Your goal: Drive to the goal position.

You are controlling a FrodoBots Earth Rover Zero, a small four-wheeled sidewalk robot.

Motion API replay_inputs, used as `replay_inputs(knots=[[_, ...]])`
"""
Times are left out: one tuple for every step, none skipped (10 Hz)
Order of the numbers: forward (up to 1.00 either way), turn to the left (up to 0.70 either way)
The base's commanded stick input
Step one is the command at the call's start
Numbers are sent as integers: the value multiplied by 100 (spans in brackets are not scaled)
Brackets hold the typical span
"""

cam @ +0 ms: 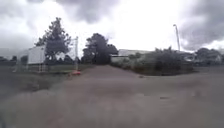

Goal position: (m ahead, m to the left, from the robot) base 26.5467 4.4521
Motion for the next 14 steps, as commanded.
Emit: replay_inputs(knots=[[100,0],[100,0],[100,-27],[100,-27],[100,-27],[100,-27],[100,-27],[100,-27],[100,-27],[100,-27],[100,-27],[100,-27],[100,-27],[100,-27]])
